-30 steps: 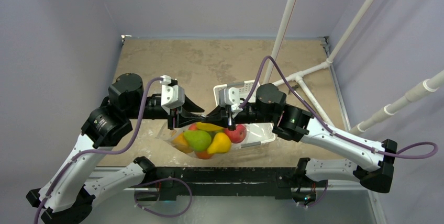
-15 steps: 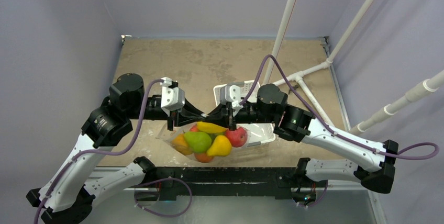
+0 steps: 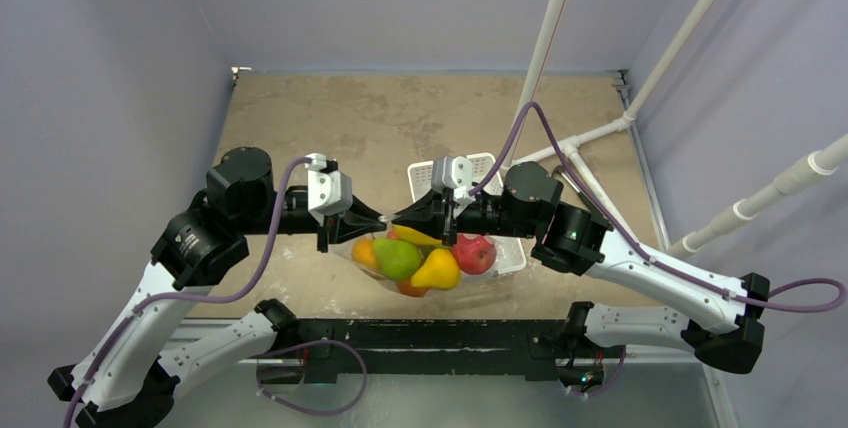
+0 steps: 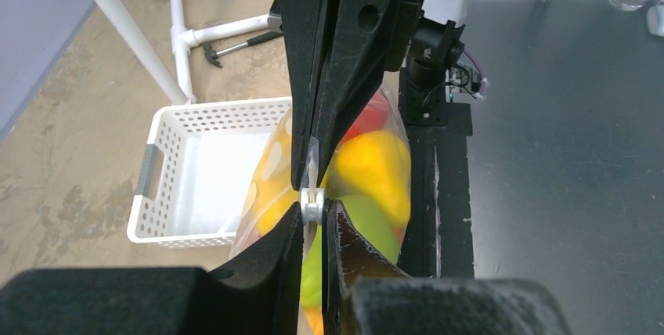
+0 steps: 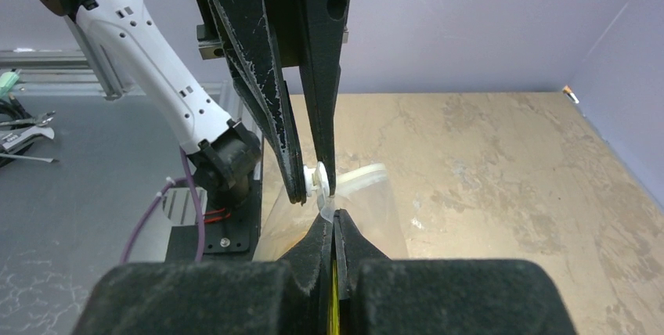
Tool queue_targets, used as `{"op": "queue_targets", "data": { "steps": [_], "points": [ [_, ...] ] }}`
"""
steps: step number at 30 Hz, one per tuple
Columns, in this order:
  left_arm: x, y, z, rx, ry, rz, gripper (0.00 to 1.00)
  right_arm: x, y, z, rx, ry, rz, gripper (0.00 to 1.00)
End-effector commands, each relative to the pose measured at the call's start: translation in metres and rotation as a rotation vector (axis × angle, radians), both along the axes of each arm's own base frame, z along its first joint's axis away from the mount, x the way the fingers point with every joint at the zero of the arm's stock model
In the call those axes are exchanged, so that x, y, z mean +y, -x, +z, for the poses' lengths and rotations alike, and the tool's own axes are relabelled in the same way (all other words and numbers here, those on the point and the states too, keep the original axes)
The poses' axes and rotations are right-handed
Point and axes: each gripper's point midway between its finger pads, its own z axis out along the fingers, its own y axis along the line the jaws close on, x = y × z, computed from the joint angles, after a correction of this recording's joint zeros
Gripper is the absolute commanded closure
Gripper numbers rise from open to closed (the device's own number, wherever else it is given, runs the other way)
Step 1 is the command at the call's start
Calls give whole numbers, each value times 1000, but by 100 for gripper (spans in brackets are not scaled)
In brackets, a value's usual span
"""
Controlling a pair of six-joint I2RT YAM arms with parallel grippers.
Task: Place the food in the zip-top bag and seal the zipper
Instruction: Zip the zipper food storage bag.
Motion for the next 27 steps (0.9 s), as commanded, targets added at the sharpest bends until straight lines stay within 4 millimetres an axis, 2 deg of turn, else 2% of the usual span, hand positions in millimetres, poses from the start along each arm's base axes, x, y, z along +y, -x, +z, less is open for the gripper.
{"op": "queue_targets", "data": {
  "steps": [1,12,27],
  "points": [
    [11,-2,-27,58,-94,62,100,-16,0,68,-83,-200,-42,100],
    [24,-3,-13,37,-84,135,100,-7,1,52,-66,-167,-16,100],
    [48,-6,-37,135,-193,287,100,-3,-9,64,-64,-242,-62,100]
  ]
}}
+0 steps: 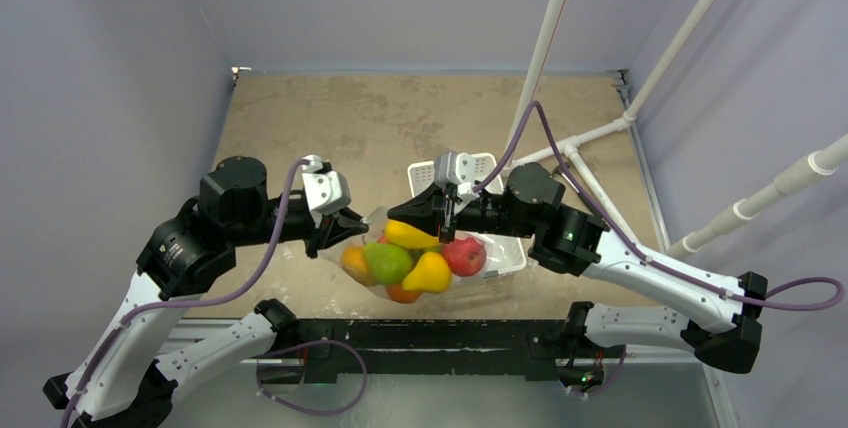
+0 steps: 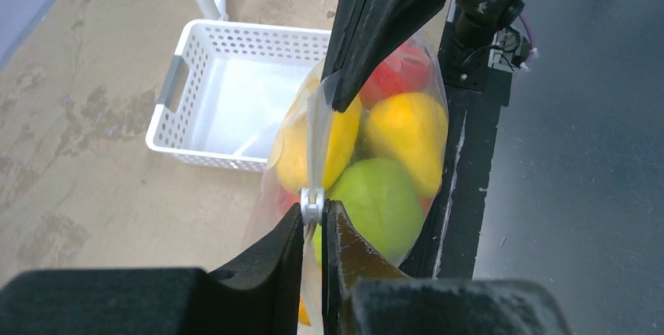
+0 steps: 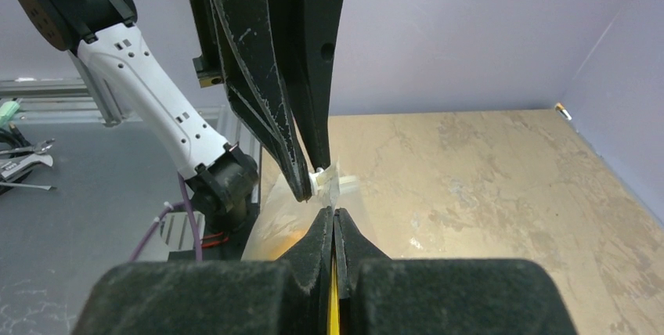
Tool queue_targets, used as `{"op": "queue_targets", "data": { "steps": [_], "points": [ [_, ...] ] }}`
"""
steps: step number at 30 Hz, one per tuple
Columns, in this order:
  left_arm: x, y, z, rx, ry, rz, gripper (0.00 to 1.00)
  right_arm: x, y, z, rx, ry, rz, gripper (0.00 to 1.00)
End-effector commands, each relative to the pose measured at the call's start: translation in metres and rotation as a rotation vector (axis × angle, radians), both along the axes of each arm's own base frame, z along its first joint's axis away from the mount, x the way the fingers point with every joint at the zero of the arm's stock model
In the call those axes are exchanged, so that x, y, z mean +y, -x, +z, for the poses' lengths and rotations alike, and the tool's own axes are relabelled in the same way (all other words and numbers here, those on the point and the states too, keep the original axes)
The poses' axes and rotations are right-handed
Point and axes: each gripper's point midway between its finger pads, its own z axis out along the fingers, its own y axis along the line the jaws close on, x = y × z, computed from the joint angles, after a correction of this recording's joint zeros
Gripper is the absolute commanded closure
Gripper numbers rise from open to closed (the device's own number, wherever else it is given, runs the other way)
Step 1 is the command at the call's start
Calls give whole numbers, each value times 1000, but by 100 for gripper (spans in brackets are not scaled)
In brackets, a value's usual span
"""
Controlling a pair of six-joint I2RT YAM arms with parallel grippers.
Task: Place the food in the zip-top bag and seal the zipper
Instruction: Zip the zipper food storage bag.
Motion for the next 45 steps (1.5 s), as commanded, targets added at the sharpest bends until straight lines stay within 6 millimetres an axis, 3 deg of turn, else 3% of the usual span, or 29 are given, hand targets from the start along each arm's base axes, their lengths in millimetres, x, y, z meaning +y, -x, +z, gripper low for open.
{"op": "queue_targets", "data": {
  "steps": [1,10,17,25,29,40,45],
  "points": [
    [19,0,-14,77,-74,113,100,-7,-6,51,-66,-169,-47,100],
    [21,-1,-4,78,-62,139,100,-1,0,38,-49,-114,0,100],
    [19,-2,-6,99,-97,119,100,8,10,9,-91,2,92,64],
    [12,-3,-7,109,-92,88,100,8,14,5,-195,49,140,48],
    [4,-1,-5,120,-71,52,100,11,16,1,-217,72,172,46],
    [2,8,4,104,-33,5,100,30,-3,-13,-225,114,136,47],
    [2,9,5,96,-29,-4,100,35,-1,-15,-229,109,155,52]
  ]
}}
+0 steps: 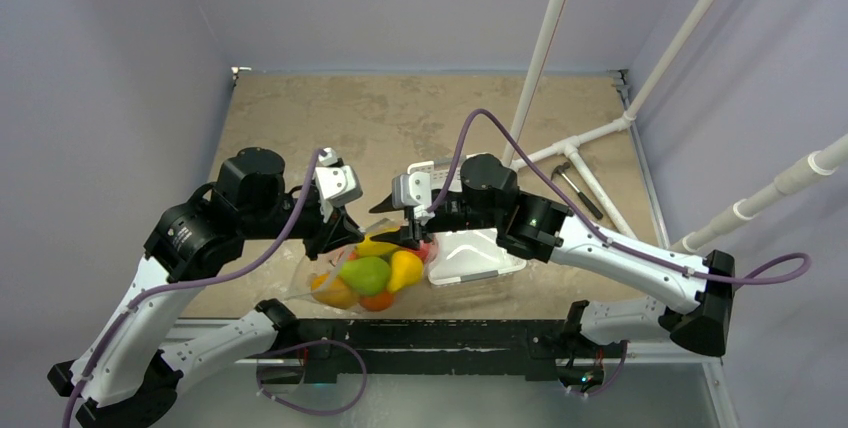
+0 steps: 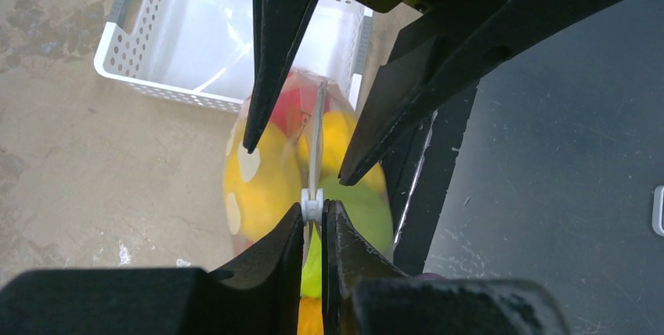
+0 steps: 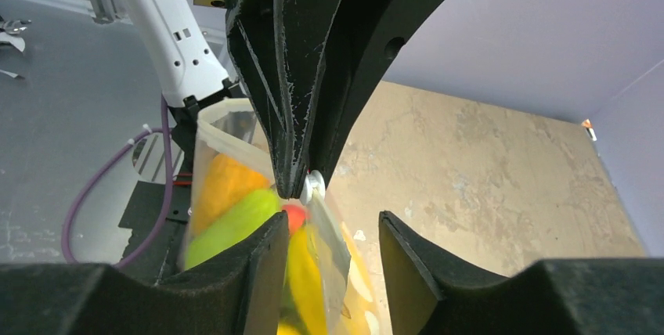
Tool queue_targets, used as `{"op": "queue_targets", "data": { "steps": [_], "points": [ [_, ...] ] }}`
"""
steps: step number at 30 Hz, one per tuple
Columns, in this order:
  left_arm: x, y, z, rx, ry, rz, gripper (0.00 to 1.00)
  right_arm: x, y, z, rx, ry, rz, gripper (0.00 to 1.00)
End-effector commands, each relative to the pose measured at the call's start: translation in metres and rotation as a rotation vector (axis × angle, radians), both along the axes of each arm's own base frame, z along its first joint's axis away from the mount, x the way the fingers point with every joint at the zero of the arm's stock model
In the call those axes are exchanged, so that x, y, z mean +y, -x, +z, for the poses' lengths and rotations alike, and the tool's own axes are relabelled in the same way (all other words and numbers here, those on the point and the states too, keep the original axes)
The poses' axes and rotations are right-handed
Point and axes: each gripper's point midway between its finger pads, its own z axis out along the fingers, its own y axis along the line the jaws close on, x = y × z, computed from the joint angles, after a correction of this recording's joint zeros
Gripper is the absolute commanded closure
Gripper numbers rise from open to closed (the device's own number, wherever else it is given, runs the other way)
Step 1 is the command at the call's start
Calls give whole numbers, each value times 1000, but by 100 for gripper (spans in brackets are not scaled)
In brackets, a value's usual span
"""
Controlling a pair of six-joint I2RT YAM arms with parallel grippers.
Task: Place the food in the zip-top bag and seal the zipper
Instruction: Zip the zipper food storage bag.
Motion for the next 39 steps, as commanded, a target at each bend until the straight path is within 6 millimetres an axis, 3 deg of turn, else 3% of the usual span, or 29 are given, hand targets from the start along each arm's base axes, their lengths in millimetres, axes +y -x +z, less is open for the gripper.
{"op": "queue_targets", "data": {
  "steps": [1,12,16,25,33,39],
  "points": [
    [-7,2,26,-72,82,-41,100,1,2,32,-55,-78,22,54],
    [-9,3,28,-76,97,-49,100,3,11,31,-52,-73,79,81],
    [-8,3,30,-80,99,-43,100,7,12,24,-49,-59,98,100],
    [-4,1,27,-82,81,-22,100,4,3,32,-66,-81,41,100],
    [-5,-3,28,-58,79,6,100,-20,-18,65,-77,-186,-153,100],
    [0,0,36,-81,109,31,100,-32,-29,72,-57,-207,-251,100]
  ]
}}
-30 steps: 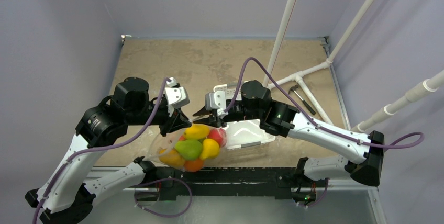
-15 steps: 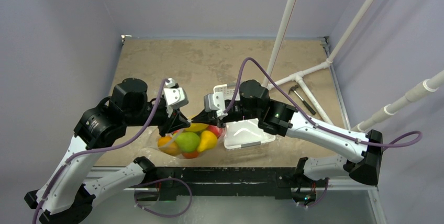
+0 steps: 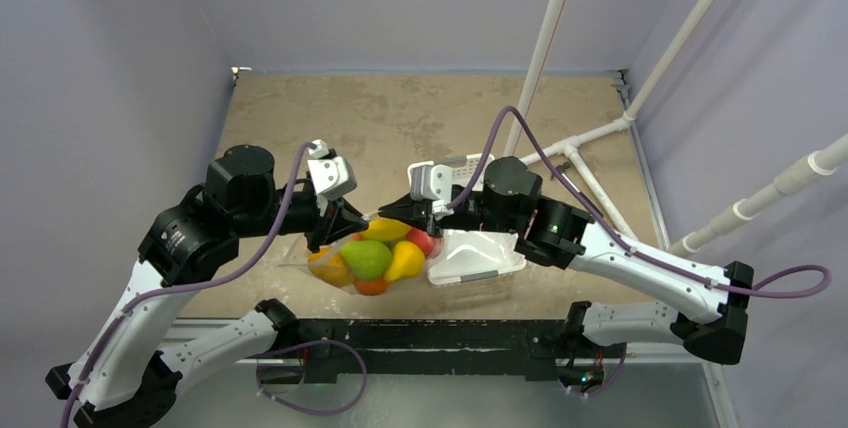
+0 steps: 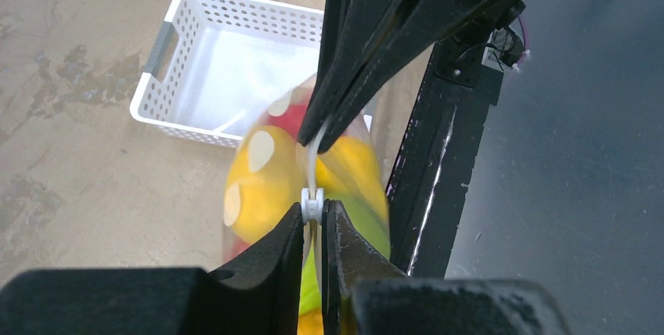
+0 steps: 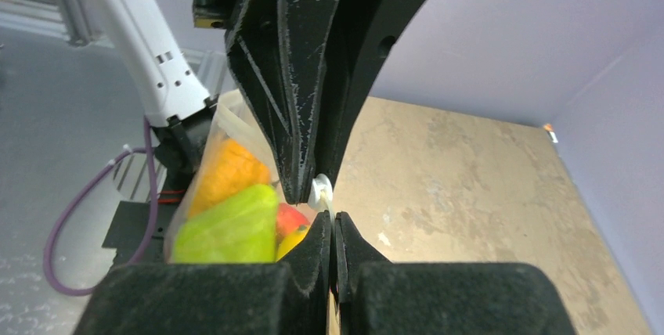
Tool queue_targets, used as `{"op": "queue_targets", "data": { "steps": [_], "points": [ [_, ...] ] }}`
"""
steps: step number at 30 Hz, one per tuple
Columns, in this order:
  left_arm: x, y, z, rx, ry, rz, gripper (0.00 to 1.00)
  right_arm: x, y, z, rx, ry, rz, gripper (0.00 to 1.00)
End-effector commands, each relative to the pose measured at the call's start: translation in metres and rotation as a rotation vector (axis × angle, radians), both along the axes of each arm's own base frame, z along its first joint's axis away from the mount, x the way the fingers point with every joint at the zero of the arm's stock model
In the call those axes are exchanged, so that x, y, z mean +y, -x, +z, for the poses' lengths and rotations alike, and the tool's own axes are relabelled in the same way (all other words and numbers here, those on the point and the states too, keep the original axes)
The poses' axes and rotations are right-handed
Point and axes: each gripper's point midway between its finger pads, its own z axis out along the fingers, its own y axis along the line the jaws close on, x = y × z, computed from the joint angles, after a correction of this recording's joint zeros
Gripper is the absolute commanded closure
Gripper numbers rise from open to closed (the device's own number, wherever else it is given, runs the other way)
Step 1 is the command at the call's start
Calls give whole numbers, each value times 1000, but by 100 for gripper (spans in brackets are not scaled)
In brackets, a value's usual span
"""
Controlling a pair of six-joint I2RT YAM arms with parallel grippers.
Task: Place the food in the zip-top bag and seal the zipper
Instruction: Zip the zipper food storage bag.
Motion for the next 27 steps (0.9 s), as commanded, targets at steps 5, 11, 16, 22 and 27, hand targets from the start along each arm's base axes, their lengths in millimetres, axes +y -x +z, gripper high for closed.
{"op": "queue_targets", "data": {
  "steps": [5,11,16,22,27],
  "points": [
    [9,6,16,-39,27,26,100,-30,-29,63,-28,-197,-231,100],
    [10,1,13,-26,7,45,100,-44,-46,75,-28,-243,-352,100],
    [10,2,18,-45,27,49,100,-57,-62,80,-10,-268,-467,100],
    [8,-1,14,-33,14,46,100,-72,-76,87,9,-315,-585,100],
    [10,-2,13,-28,7,63,100,-89,-91,88,16,-339,-709,100]
  ]
}}
